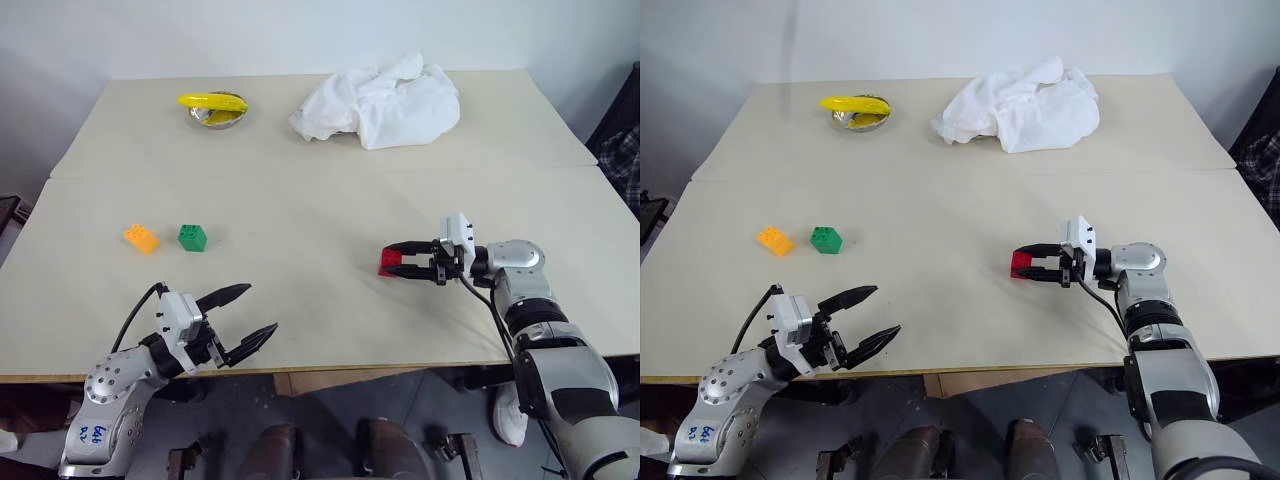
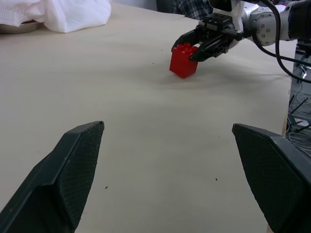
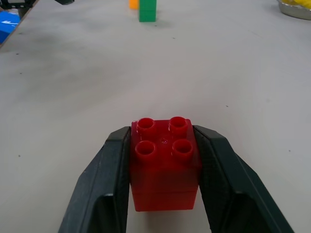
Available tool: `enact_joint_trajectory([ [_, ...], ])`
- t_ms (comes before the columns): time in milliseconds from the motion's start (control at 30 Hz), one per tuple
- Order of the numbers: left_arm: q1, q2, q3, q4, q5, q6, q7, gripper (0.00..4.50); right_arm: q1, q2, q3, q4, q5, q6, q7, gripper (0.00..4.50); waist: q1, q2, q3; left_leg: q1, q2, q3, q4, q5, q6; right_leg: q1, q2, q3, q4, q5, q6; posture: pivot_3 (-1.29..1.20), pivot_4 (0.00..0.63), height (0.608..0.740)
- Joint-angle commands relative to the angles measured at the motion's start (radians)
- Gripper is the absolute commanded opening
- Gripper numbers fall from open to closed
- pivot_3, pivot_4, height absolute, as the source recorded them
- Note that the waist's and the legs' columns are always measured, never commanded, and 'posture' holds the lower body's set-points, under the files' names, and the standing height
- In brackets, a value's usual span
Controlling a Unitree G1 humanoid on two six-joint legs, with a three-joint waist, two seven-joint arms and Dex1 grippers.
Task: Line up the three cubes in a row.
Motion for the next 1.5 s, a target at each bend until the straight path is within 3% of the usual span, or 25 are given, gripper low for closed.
enact_joint_trajectory([
  [33, 0.000, 0.025, 0.030, -0.036, -0.027, 0.005, -0.010, 4.50, -0.032, 0.002, -0.013, 0.033, -0.014, -0.043, 0.069, 1.50, -0.005, 0.000, 0.000, 0.000, 0.000, 0.000, 0.000, 0.000, 0.000, 0.000, 0.000, 0.000, 0.000, 0.000, 0.000, 0.00, 0.150, 0.740],
  [233, 0.003, 0.042, 0.042, -0.044, -0.036, 0.013, -0.016, 4.50, -0.062, 0.008, 0.000, 0.067, -0.041, 0.022, 0.068, 1.50, -0.010, 0.000, 0.000, 0.000, 0.000, 0.000, 0.000, 0.000, 0.000, 0.000, 0.000, 0.000, 0.000, 0.000, 0.000, 0.00, 0.150, 0.740],
  [533, 0.012, 0.046, 0.048, -0.058, -0.037, 0.022, -0.009, 4.50, -0.070, -0.005, 0.003, 0.064, -0.047, 0.006, 0.069, 4.32, -0.009, 0.000, 0.000, 0.000, 0.000, -0.001, 0.000, 0.000, 0.000, 0.000, 0.000, 0.000, 0.000, 0.000, 0.000, 0.00, 0.150, 0.740],
  [567, 0.012, 0.044, 0.047, -0.059, -0.035, 0.022, -0.007, 4.50, -0.072, -0.011, 0.001, 0.058, -0.042, -0.003, 0.069, 4.45, -0.009, 0.000, 0.000, 0.000, 0.000, -0.001, 0.000, 0.000, 0.000, 0.000, 0.000, 0.000, 0.000, 0.000, 0.000, 0.00, 0.150, 0.740],
  [767, 0.033, 0.026, 0.059, -0.052, -0.031, 0.014, 0.013, 4.50, -0.059, -0.081, 0.006, -0.055, 0.077, -0.007, 0.069, 4.45, -0.009, 0.001, 0.001, 0.000, 0.000, -0.001, 0.000, 0.000, 0.000, 0.000, 0.000, 0.000, 0.000, 0.000, 0.000, 0.00, 0.150, 0.740],
  [900, 0.078, 0.003, 0.153, 0.018, -0.013, -0.018, 0.082, 4.50, 0.015, -0.142, -0.021, -0.217, 0.179, 0.095, 0.069, 4.45, -0.008, 0.001, 0.001, 0.000, 0.000, -0.001, 0.000, 0.000, 0.000, 0.000, 0.000, -0.001, 0.000, 0.000, 0.000, 0.00, 0.150, 0.740],
  [1067, 0.163, -0.081, 0.354, 0.145, -0.006, -0.130, 0.216, 4.50, 0.308, -0.161, -0.124, -0.615, 0.307, 0.259, -0.030, 4.45, -0.001, 0.001, 0.001, -0.001, 0.000, -0.003, -0.002, -0.001, -0.001, 0.001, 0.000, -0.003, -0.001, 0.000, 0.000, 0.00, 0.150, 0.740],
  [1233, 0.268, -0.185, 0.449, 0.145, -0.044, -0.167, 0.288, 4.50, 0.611, -0.112, -0.214, -0.961, 0.345, 0.297, -0.220, 4.45, 0.019, 0.000, 0.001, -0.003, 0.000, -0.003, -0.001, -0.002, 0.000, 0.001, 0.000, -0.004, -0.007, 0.000, 0.000, 0.00, 0.150, 0.740],
  [1367, 0.279, -0.226, 0.454, 0.122, -0.057, -0.171, 0.317, 4.50, 0.749, -0.106, -0.229, -1.058, 0.319, 0.270, -0.251, 4.45, 0.034, -0.001, 0.002, -0.002, 0.000, -0.003, -0.001, -0.003, -0.001, 0.003, 0.000, -0.004, -0.010, 0.000, 0.000, 0.00, 0.150, 0.740],
  [1500, 0.245, -0.224, 0.413, 0.076, -0.070, -0.124, 0.342, 4.50, 0.772, -0.110, -0.235, -1.066, 0.325, 0.267, -0.258, 4.45, 0.043, -0.001, 0.002, -0.001, 0.000, -0.003, 0.000, -0.003, -0.001, 0.005, -0.001, -0.002, -0.010, 0.000, 0.000, 0.00, 0.150, 0.740],
])
